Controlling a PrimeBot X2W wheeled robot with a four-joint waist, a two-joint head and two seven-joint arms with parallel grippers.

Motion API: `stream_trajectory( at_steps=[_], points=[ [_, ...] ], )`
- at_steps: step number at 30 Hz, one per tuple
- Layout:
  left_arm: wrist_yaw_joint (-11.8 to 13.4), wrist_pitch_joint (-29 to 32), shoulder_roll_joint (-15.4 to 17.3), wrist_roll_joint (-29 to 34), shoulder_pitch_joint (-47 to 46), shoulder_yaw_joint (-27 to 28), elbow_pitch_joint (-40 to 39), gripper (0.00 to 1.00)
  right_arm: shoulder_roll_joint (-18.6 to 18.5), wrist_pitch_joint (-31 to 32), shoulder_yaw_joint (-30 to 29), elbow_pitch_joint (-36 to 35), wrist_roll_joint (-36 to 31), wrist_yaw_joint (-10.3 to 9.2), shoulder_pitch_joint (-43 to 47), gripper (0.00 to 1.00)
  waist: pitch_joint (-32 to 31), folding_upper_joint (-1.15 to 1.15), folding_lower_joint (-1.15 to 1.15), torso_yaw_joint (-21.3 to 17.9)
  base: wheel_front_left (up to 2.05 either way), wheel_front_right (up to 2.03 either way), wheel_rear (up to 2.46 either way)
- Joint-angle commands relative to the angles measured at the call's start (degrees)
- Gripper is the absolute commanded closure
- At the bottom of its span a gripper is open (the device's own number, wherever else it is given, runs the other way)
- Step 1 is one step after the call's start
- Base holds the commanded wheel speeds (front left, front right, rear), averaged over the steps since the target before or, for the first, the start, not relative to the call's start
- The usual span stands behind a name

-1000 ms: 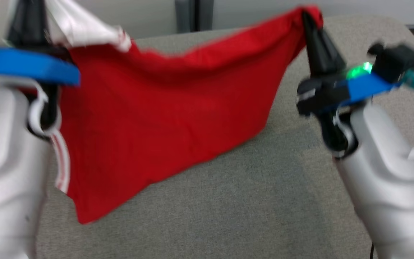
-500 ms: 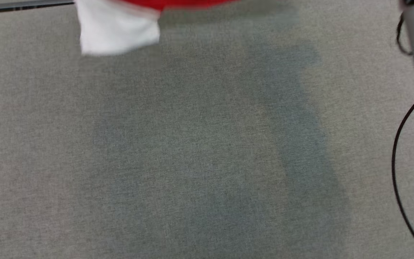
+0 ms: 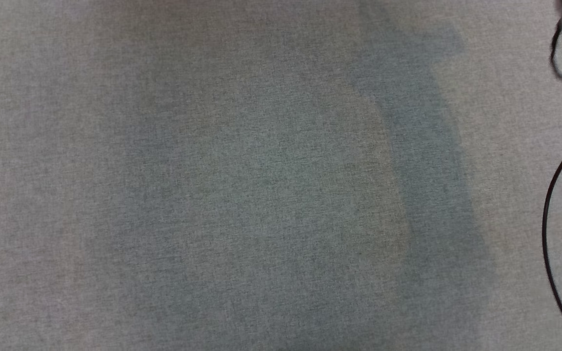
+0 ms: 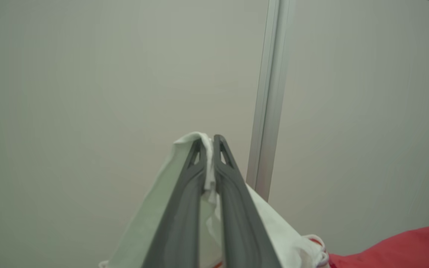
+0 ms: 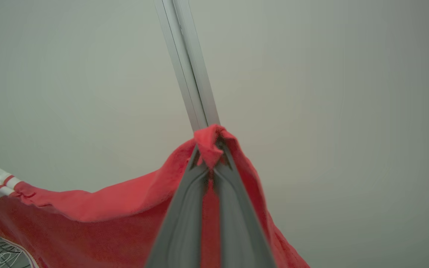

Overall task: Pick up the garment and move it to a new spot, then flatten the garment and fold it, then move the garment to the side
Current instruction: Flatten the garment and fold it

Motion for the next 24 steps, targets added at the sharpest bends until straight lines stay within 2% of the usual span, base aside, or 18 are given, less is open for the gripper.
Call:
stream_trajectory(
  at_steps=[1,7,17,24],
  points=[
    [-0.4,-0.3,0.5,0.0,1.1,0.2,-0.3,1.00,0.1,-0.2,-0.1,-0.4,0.7,0.03,0.9,1.00,-0.1,-0.01,-0.01,-0.1,0.00,0.00,0.00],
    [-0.4,-0.3,0.8,2.3,18.9,5.7,-8.5,1.00,1.4,-0.2,-0.3,-5.8,1.4,0.03,14.0,1.00,-1.5,-0.01,-0.01,-0.5,0.00,0.00,0.00],
    [0.3,-0.3,-5.3,6.8,50.2,14.8,-23.1,1.00,2.3,-0.2,1.5,-15.4,1.4,0.03,37.6,1.00,-6.8,-0.01,-0.01,-0.6,0.00,0.00,0.00],
    [0.4,-0.3,-10.2,9.5,67.4,18.1,-29.0,1.00,2.7,-0.2,0.4,-18.5,3.7,0.03,52.2,1.00,-11.1,-0.01,-0.01,0.2,0.00,0.00,0.00]
  ],
)
